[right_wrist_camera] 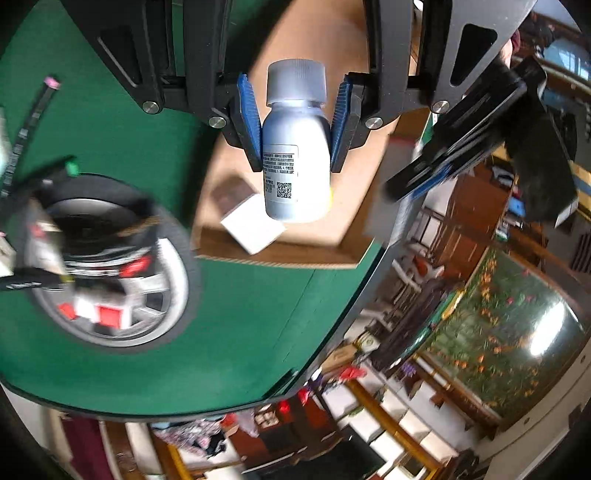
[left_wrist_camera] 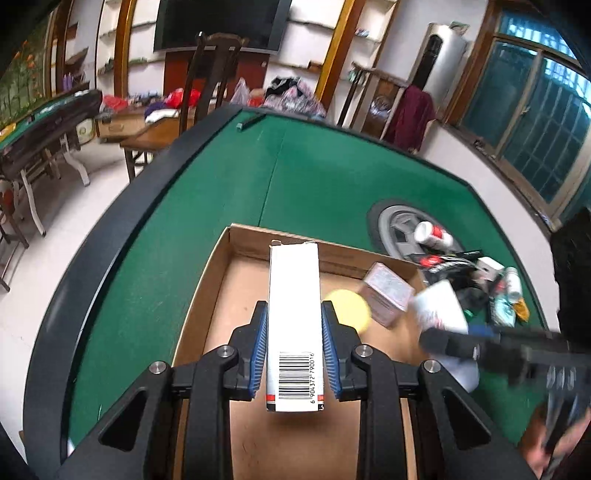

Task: Organize objects
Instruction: 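Release the barcode box into the box while the right gripper drops the white bottle in, then grasp the black-and-white snack bag with the left gripper, then lift the snack bag toward the box with the left gripper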

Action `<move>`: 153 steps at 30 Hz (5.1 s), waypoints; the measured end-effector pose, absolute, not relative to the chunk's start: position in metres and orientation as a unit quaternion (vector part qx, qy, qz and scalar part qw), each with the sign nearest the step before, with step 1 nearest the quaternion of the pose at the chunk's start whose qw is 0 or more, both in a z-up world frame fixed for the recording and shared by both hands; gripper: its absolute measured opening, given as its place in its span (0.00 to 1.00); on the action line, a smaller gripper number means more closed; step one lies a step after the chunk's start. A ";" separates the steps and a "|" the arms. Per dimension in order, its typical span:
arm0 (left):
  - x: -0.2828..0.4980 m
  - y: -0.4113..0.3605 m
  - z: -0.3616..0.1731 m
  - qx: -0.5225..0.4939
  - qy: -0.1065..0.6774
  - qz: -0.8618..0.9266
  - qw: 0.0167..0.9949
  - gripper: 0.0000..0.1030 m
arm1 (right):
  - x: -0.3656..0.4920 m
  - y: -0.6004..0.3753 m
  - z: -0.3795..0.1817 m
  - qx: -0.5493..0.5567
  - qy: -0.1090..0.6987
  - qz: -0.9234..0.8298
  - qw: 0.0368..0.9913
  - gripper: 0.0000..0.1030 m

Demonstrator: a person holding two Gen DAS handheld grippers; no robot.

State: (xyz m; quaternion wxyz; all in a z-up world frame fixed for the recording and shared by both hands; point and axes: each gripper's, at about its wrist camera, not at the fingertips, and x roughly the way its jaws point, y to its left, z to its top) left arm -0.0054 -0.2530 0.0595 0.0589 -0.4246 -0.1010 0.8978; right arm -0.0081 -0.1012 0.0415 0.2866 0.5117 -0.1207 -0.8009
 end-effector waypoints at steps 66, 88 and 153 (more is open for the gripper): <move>0.055 -0.068 0.092 -0.406 -0.032 0.899 0.158 0.81 | 0.025 0.184 0.059 0.341 -0.143 -0.928 -0.047 1.00; -0.120 -0.010 0.021 -0.507 -0.058 0.838 0.192 0.81 | 0.021 0.200 0.041 0.344 -0.155 -0.925 -0.056 1.00; 0.027 0.038 0.029 -0.497 0.227 0.759 0.355 0.37 | 0.004 0.199 0.017 0.411 -0.144 -0.899 -0.050 1.00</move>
